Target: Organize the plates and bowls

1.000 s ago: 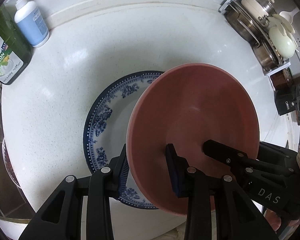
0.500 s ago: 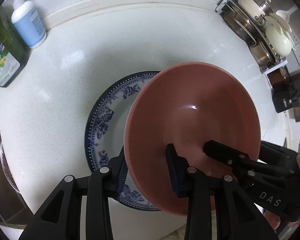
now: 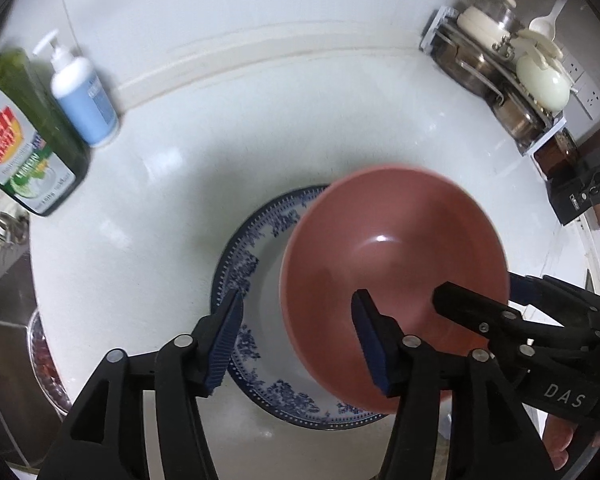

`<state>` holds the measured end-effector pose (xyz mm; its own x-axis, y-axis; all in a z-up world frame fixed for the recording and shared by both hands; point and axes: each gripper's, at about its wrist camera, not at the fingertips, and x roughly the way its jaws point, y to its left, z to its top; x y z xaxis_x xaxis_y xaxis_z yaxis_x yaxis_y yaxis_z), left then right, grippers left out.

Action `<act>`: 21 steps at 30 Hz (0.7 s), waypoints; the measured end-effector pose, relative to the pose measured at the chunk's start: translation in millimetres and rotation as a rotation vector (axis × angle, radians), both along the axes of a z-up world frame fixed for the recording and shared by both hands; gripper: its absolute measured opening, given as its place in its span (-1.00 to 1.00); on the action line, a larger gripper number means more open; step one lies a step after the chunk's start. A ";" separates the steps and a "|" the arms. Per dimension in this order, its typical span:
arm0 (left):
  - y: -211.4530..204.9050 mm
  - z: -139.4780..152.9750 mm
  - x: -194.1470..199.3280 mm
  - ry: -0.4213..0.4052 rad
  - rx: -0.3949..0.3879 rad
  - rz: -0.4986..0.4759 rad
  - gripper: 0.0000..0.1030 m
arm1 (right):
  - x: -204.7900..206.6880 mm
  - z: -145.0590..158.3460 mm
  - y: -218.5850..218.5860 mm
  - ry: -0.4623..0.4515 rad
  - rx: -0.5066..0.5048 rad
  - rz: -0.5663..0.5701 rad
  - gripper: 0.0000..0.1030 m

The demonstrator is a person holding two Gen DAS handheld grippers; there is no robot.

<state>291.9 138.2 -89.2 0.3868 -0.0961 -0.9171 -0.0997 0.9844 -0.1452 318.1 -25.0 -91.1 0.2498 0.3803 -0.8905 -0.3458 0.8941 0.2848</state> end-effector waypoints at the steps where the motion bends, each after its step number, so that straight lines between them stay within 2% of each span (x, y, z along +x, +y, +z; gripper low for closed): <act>1: 0.9 4.1 -3.0 -0.020 0.012 0.005 0.14 | -2.4 4.6 -1.3 -0.018 0.001 -0.001 0.14; 6: -7.0 37.1 -34.3 -0.178 0.097 0.054 0.34 | -29.7 38.7 -13.1 -0.186 -0.024 -0.016 0.32; 11: -24.5 62.5 -74.0 -0.332 0.170 0.064 0.36 | -69.6 68.0 -36.4 -0.370 -0.053 -0.034 0.52; 16: -49.1 71.7 -115.0 -0.405 0.180 0.069 0.37 | -115.0 81.3 -66.1 -0.521 -0.049 -0.096 0.64; 18: -60.8 71.8 -132.3 -0.419 0.181 0.073 0.48 | -136.5 85.1 -80.2 -0.581 -0.051 -0.118 0.69; 21: -80.2 73.0 -161.6 -0.469 0.189 0.081 0.51 | -167.4 88.7 -98.3 -0.656 -0.057 -0.137 0.76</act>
